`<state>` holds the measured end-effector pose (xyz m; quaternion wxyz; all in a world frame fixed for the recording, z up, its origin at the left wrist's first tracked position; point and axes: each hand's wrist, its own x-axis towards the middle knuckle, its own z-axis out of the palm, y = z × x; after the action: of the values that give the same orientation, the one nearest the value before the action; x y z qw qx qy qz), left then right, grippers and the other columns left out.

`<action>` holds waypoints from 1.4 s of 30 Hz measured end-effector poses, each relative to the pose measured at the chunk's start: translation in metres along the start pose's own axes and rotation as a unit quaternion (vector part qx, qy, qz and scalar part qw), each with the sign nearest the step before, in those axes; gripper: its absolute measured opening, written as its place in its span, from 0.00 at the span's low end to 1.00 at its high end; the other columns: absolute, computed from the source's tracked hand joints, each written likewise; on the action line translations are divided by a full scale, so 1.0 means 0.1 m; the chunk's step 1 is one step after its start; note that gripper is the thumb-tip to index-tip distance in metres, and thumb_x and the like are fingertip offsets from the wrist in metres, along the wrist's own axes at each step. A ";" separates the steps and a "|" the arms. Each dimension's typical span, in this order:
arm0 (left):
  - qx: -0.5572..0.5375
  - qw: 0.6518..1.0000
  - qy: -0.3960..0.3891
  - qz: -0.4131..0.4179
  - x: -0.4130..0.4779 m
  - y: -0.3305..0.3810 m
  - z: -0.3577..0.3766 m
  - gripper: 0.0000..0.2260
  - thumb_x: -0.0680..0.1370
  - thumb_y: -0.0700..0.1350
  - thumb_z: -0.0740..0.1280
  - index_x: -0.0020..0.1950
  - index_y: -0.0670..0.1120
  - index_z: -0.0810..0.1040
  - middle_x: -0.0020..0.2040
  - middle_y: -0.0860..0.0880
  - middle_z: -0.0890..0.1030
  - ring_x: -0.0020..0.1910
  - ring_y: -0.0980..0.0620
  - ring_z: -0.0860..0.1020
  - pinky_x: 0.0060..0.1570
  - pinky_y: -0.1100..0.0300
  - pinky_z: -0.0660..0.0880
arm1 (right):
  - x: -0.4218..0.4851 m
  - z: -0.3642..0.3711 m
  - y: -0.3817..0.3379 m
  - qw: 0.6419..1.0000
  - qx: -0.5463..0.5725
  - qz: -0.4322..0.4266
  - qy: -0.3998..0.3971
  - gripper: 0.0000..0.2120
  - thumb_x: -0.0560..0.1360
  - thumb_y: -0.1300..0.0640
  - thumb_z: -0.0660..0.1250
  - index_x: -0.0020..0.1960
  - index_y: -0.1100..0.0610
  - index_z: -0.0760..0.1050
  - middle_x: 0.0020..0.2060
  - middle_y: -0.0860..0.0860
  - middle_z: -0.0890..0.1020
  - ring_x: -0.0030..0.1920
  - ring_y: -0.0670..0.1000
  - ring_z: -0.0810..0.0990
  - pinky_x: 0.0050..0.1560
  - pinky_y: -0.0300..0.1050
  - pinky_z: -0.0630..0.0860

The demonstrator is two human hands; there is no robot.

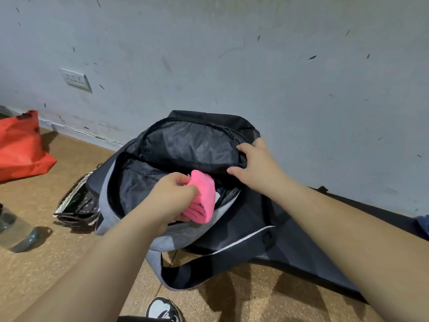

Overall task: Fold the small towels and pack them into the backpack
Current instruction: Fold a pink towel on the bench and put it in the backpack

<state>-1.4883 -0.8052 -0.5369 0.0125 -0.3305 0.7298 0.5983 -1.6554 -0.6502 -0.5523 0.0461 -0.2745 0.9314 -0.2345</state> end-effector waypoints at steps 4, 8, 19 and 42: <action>-0.062 0.998 -0.003 -0.005 0.09 0.07 0.14 0.10 0.78 0.38 0.63 0.55 0.46 0.82 0.40 0.44 0.84 0.34 0.47 0.84 0.45 0.45 0.87 | 0.12 -0.04 -0.04 0.995 -0.050 -0.041 0.075 0.17 0.80 0.42 0.63 0.41 0.53 0.77 0.61 0.51 0.74 0.57 0.56 0.79 0.55 0.54 0.79; -0.111 0.994 0.008 0.005 0.25 0.09 0.31 0.14 0.78 0.36 0.64 0.60 0.47 0.82 0.53 0.42 0.86 0.49 0.43 0.87 0.52 0.44 0.86 | 0.23 -0.18 -0.17 0.993 -0.001 -0.064 0.103 0.22 0.80 0.39 0.58 0.40 0.54 0.76 0.60 0.49 0.79 0.61 0.55 0.77 0.59 0.55 0.77; 0.065 0.996 0.057 0.014 0.47 -0.12 0.62 0.15 0.76 0.47 0.73 0.62 0.49 0.80 0.51 0.51 0.83 0.52 0.47 0.83 0.56 0.45 0.84 | -0.06 0.05 0.17 0.999 0.037 0.012 -0.003 0.17 0.80 0.37 0.63 0.43 0.49 0.77 0.39 0.45 0.81 0.45 0.52 0.81 0.44 0.48 0.75; 0.112 0.989 0.028 0.095 0.36 -0.27 0.55 0.05 0.78 0.44 0.75 0.54 0.49 0.85 0.45 0.50 0.87 0.44 0.53 0.85 0.42 0.63 0.78 | -0.25 0.11 0.32 0.984 0.087 -0.007 -0.156 0.23 0.83 0.44 0.62 0.77 0.45 0.68 0.72 0.48 0.76 0.70 0.50 0.75 0.74 0.48 0.69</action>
<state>-1.5237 -0.7756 -0.5905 -0.0276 -0.2726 0.8204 0.5019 -1.6476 -0.6181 -0.5779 0.2125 -0.3087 0.8872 -0.2691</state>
